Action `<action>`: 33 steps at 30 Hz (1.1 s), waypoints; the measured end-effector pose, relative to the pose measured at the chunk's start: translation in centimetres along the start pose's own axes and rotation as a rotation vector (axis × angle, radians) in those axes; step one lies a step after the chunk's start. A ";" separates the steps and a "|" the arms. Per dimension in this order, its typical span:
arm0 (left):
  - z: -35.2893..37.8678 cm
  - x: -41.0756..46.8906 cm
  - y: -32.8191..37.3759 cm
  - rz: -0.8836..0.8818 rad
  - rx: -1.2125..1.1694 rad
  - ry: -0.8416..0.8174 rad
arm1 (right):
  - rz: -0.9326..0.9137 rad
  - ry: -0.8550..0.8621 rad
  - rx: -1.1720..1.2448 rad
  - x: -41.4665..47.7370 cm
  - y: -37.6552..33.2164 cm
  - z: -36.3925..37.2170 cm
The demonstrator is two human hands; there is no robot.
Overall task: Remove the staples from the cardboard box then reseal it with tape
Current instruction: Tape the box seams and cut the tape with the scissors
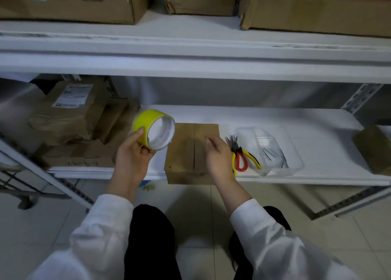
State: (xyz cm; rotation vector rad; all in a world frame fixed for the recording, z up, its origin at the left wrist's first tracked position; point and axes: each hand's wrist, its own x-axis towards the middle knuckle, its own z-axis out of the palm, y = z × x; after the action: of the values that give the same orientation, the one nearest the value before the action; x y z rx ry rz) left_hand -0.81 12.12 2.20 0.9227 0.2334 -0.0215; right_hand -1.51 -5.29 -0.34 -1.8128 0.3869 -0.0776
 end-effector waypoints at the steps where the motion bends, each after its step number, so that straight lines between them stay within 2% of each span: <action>1: 0.0 -0.9 -0.5 -0.001 -0.043 -0.018 | 0.083 -0.088 0.119 -0.3 -0.7 0.2; 4: -0.1 -2.8 -2.1 0.010 -0.082 -0.059 | 0.326 -0.365 0.394 -0.7 -2.4 0.2; 8: -0.8 -3.7 -4.2 0.036 -0.102 -0.055 | 0.377 -0.463 0.495 -1.2 -2.9 -0.3; 12: -1.7 -3.6 -5.2 0.031 -0.084 -0.143 | 0.261 -0.415 0.451 -1.1 -2.3 -0.5; 17: -2.1 -3.1 -5.6 0.026 -0.047 -0.211 | 0.137 -0.401 0.529 -1.0 -2.4 -1.0; 22: -1.5 -3.4 -5.2 0.128 0.309 -0.212 | -0.108 -0.375 0.436 -1.2 -3.0 -1.7; 24: -1.6 -3.7 -4.7 0.221 0.341 -0.274 | -0.198 -0.407 0.409 -1.7 -3.5 -2.2; 28: -1.8 -3.8 -4.0 0.374 0.444 -0.251 | -0.325 -0.500 0.337 -2.7 -4.3 -3.3; 33: -0.9 -4.6 -3.6 0.402 0.446 -0.275 | -0.321 -0.612 0.166 -3.5 -4.8 -3.8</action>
State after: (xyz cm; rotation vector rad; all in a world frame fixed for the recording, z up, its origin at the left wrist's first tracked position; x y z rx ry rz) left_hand -5.87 10.35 -0.20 1.3832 -0.2259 0.1765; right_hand -4.71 -6.66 5.78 -1.6234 -0.3354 0.2135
